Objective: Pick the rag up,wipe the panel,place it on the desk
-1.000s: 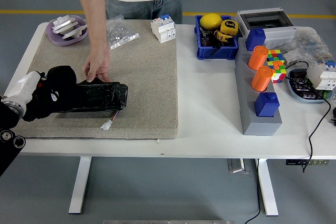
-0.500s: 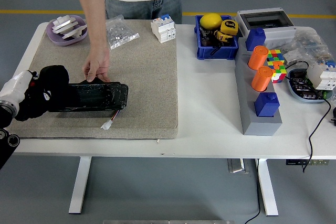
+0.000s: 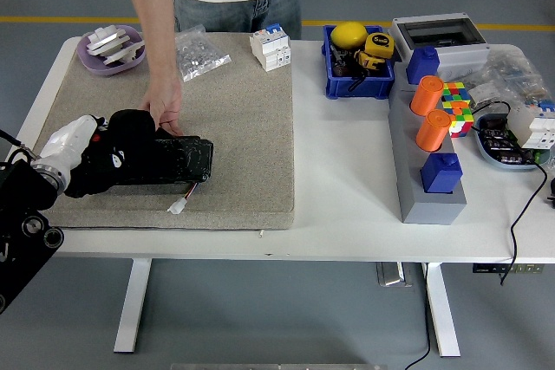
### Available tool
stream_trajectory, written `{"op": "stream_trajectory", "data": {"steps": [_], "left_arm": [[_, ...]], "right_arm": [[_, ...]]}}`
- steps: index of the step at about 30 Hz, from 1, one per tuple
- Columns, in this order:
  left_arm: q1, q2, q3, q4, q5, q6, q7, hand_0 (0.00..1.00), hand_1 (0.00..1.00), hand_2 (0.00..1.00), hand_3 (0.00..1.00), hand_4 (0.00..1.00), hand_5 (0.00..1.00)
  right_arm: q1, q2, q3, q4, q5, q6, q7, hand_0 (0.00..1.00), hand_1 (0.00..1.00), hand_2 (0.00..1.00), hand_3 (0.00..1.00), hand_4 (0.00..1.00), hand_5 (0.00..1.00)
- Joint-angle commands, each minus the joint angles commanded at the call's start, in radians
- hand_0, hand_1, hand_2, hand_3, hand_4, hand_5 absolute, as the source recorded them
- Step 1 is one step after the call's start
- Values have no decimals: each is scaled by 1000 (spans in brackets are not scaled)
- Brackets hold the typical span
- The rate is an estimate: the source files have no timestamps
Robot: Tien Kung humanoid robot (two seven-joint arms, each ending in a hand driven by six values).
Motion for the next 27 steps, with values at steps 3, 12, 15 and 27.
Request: {"op": "stream_trajectory", "data": {"steps": [3,12,15,27], "left_arm": [[-20,-12,44,-3,-9,-3,2,236,266,531,474,252,2],[-53,-25,126,-26,-31,2,1,236,264,530,473,248,2],[-63,-35,151,-33,-34,2,2,236,264,530,473,248,2],[-100,-66,215,-48,-39,1,10,236,263,530,474,250,2]], "right_arm": [[1,1,2,1,-4,0,0,759,721,718,646,976,475],[1,-1,1,1,-5,0,0,759,721,718,647,977,475],[1,-1,0,1,-5,1,0,759,721,718,647,977,475],[3,-1,-1,1,-7,1,0,759,721,718,646,978,475]]}}
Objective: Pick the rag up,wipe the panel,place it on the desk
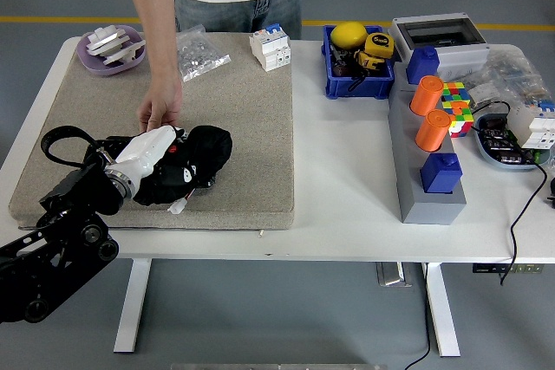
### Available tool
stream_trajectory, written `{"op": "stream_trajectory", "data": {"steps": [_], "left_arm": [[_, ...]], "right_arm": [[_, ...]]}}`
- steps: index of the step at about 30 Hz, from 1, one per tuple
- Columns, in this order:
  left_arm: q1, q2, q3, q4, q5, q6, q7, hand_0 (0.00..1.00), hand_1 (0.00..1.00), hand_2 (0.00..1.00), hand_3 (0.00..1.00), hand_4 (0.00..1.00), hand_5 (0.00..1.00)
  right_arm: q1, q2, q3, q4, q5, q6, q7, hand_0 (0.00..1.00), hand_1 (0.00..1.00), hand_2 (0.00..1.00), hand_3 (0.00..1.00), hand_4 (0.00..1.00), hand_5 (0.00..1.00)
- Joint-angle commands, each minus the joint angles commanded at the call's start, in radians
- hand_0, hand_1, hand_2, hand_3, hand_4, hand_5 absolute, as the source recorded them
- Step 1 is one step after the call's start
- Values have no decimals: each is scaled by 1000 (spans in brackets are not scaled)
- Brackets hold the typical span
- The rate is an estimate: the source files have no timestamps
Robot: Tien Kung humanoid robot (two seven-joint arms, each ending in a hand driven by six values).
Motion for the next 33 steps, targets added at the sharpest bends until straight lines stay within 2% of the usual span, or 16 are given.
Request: {"op": "stream_trajectory", "data": {"steps": [7,20,28,33], "left_arm": [[2,0,-6,6,1,6,-3,236,262,529,474,249,2],[18,18,-41,21,18,2,3,236,262,529,474,251,2],[43,38,-90,32,29,-3,3,236,262,529,475,253,2],[57,60,-115,45,38,-3,-1,235,264,529,478,265,2]], "right_arm": [[0,1,2,0,0,0,0,759,721,718,647,980,476],[-1,-2,-1,2,1,0,0,758,721,718,647,982,478],[0,-2,3,3,-2,0,0,758,721,718,647,983,478],[1,-4,4,3,-3,0,0,758,721,718,647,983,478]]}}
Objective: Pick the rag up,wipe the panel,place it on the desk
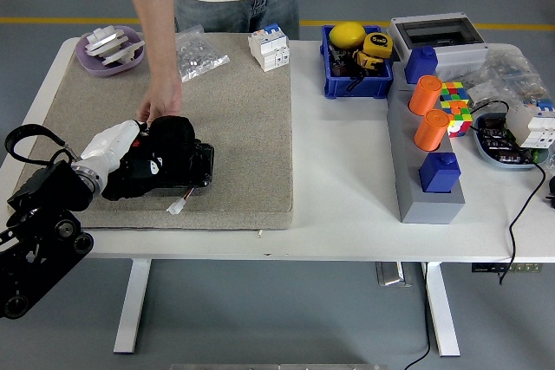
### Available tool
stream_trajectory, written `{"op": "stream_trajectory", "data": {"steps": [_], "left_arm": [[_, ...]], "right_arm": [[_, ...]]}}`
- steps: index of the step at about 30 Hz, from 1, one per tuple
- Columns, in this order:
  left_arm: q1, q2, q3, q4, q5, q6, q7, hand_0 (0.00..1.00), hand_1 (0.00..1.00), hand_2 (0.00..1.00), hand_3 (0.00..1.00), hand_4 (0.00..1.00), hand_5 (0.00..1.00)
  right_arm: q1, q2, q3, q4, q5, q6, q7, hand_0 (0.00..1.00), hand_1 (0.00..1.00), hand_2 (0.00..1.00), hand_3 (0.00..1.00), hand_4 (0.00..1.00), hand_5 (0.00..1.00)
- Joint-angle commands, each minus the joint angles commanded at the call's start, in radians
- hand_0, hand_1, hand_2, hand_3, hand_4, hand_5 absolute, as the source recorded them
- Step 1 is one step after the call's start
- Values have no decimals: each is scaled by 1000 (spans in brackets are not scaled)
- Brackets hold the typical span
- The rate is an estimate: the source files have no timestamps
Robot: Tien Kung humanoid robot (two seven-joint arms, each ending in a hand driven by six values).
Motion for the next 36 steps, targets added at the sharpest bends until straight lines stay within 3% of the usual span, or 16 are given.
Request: {"op": "stream_trajectory", "data": {"steps": [20,36], "left_arm": [[71,51,-181,41,38,-13,-5,235,262,528,477,263,2],[93,68,-236,48,54,-24,-2,236,262,527,476,260,2]], "right_arm": [[-3,0,0,0,0,1,-1,759,721,718,648,983,476],[-5,-1,2,1,0,2,0,759,721,718,648,984,474]]}}
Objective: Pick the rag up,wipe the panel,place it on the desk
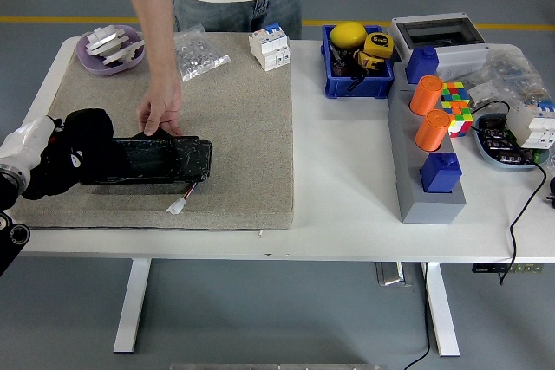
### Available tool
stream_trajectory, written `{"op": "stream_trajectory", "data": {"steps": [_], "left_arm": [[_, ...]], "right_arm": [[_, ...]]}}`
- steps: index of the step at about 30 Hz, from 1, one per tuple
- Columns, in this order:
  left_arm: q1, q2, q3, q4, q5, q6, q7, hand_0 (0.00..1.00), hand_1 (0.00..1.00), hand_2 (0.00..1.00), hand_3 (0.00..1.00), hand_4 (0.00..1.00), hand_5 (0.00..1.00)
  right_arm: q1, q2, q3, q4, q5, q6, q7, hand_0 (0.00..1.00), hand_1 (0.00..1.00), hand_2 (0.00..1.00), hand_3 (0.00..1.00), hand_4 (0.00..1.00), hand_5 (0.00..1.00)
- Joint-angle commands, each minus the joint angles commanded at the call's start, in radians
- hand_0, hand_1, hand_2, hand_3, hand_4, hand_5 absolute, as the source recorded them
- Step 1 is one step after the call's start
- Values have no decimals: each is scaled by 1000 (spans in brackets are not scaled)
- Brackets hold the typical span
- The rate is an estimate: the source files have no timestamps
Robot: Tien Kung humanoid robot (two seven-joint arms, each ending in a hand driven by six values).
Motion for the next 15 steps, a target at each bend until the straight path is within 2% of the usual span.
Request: {"op": "stream_trajectory", "data": {"steps": [7,15], "left_arm": [[-7,-9,29,-7,-2,-2,3,235,262,527,475,259,2],[-37,-10,138,-62,-9,2,8,235,262,528,477,262,2]], "right_arm": [[0,-1,2,1,-3,1,1,759,721,718,647,984,474],[2,-2,1,1,-3,1,1,759,721,718,646,983,473]]}}
